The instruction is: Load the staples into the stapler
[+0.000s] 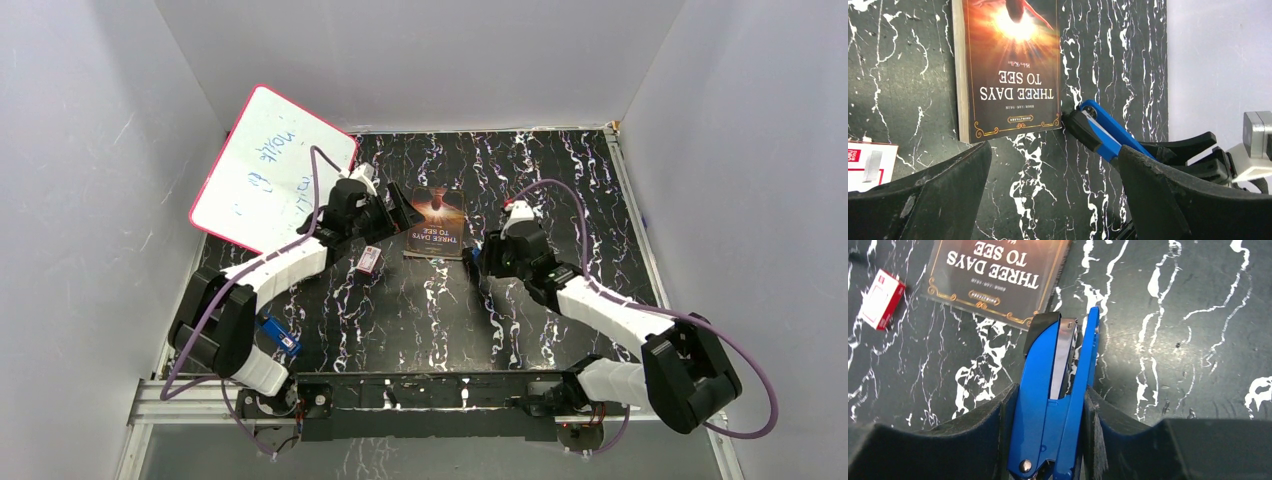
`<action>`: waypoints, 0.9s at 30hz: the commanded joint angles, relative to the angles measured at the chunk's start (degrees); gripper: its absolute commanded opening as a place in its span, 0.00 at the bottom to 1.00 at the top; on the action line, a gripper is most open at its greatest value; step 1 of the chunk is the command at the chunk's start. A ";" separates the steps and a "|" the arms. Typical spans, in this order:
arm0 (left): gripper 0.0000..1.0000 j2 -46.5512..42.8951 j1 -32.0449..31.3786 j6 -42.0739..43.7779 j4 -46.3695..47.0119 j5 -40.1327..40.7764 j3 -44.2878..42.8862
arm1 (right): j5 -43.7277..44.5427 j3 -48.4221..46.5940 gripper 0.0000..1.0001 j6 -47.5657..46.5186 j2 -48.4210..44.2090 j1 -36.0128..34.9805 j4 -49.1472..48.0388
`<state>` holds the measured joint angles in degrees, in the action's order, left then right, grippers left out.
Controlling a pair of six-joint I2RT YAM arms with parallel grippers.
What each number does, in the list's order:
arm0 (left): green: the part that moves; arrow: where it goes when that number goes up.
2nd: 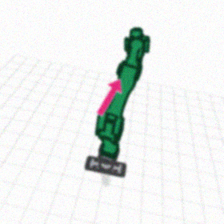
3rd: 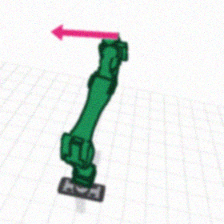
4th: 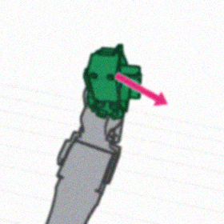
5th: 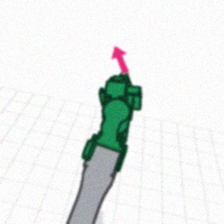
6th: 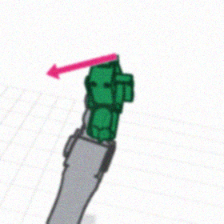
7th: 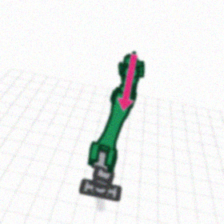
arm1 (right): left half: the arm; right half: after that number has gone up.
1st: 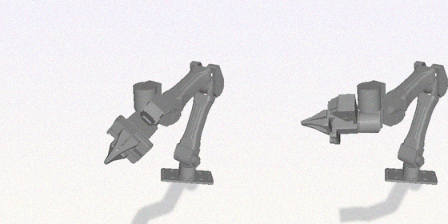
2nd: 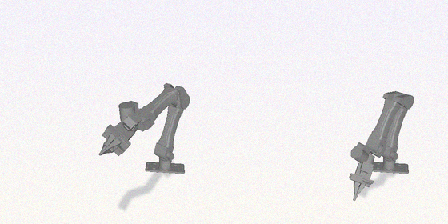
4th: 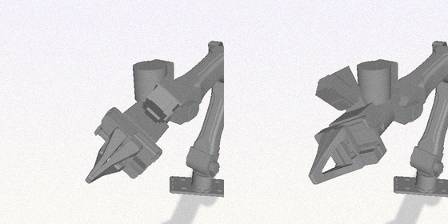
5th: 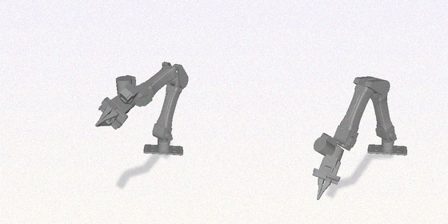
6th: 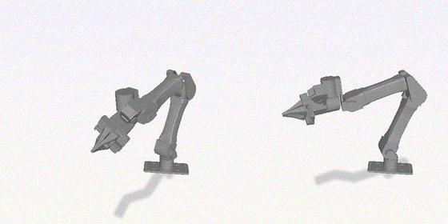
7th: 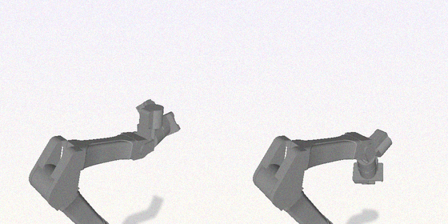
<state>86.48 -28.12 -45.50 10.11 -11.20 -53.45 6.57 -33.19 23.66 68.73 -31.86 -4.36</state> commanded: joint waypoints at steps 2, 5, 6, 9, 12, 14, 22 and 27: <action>0.96 -1.56 -1.16 0.84 -0.78 1.40 0.38 | 4.76 -2.35 0.53 -5.43 -0.01 -8.33 0.62; 0.96 -3.66 -1.23 3.53 -3.90 3.72 1.01 | 8.06 -2.27 0.56 -5.40 -0.69 -14.37 4.50; 0.96 -4.47 -1.24 4.73 -5.58 4.86 1.06 | 9.04 -2.22 0.58 -5.07 -0.90 -16.80 6.28; 0.96 -6.82 -1.24 7.41 -8.73 7.88 1.43 | 10.82 -1.87 0.61 -3.54 -0.30 -20.84 9.13; 0.96 -7.83 -1.19 8.45 -10.15 9.12 2.17 | 11.14 -1.00 0.63 -2.22 1.82 -22.80 9.55; 0.96 -7.82 -1.24 8.45 -10.52 9.06 2.69 | 11.45 -1.40 0.65 -1.26 3.79 -23.12 10.34; 0.96 -9.77 -1.22 8.50 -11.54 9.84 3.33 | 22.16 -5.93 0.73 3.50 1.09 -23.21 14.73; 0.96 -9.86 -1.24 8.70 -11.82 10.22 2.94 | 22.83 -9.09 0.70 4.16 0.37 -19.68 15.54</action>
<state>79.55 -29.17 -37.67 -1.02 -1.98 -50.06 25.63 -37.47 25.71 70.59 -54.26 10.66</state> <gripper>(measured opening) 0.963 0.722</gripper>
